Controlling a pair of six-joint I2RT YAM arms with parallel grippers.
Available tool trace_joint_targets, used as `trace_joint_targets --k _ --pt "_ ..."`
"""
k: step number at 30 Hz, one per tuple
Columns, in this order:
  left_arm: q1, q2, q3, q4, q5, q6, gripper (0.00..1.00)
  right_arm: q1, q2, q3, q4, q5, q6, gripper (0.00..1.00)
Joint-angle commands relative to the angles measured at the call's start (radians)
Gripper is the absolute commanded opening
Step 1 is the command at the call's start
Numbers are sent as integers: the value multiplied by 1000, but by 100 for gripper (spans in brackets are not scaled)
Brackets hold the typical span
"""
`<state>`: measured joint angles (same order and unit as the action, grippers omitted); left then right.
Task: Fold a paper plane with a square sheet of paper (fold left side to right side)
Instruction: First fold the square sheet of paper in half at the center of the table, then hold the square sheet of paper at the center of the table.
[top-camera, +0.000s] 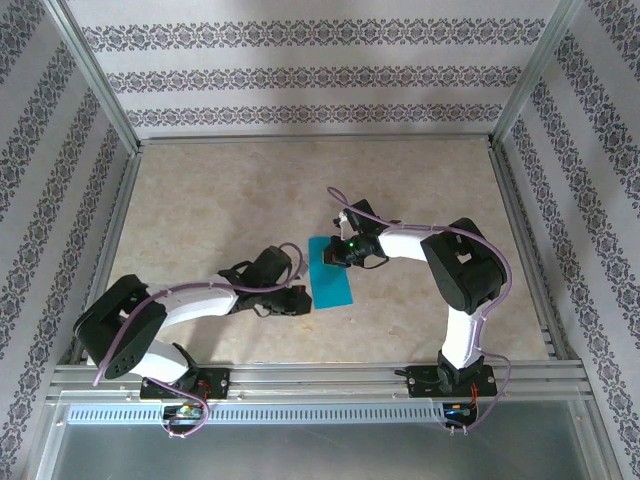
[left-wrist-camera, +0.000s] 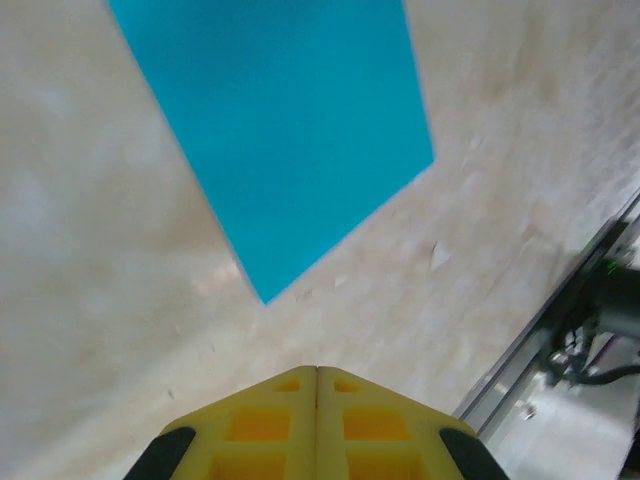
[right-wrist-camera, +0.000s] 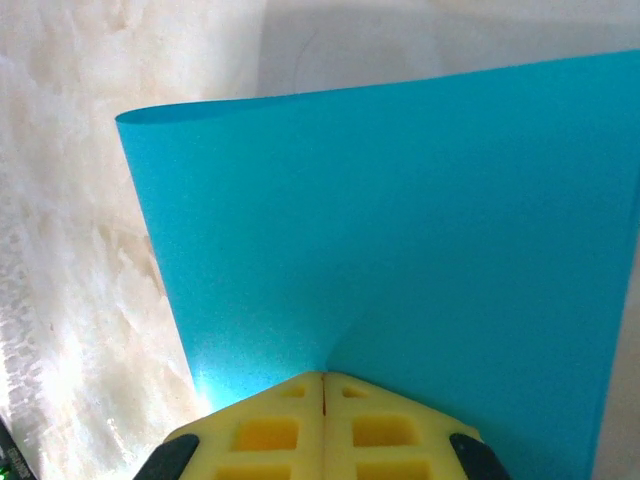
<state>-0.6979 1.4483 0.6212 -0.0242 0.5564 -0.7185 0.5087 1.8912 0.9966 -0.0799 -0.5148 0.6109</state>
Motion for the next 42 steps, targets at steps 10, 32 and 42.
trace_joint_targets --k 10,32,42 --pt "113 258 222 -6 51 114 5 37 -18 -72 -12 94 43 0" --pt "73 380 223 2 3 74 4 26 -160 -4 -68 108 25 18" --pt "50 372 201 75 -7 -9 4 22 -407 -166 -173 118 22 7"
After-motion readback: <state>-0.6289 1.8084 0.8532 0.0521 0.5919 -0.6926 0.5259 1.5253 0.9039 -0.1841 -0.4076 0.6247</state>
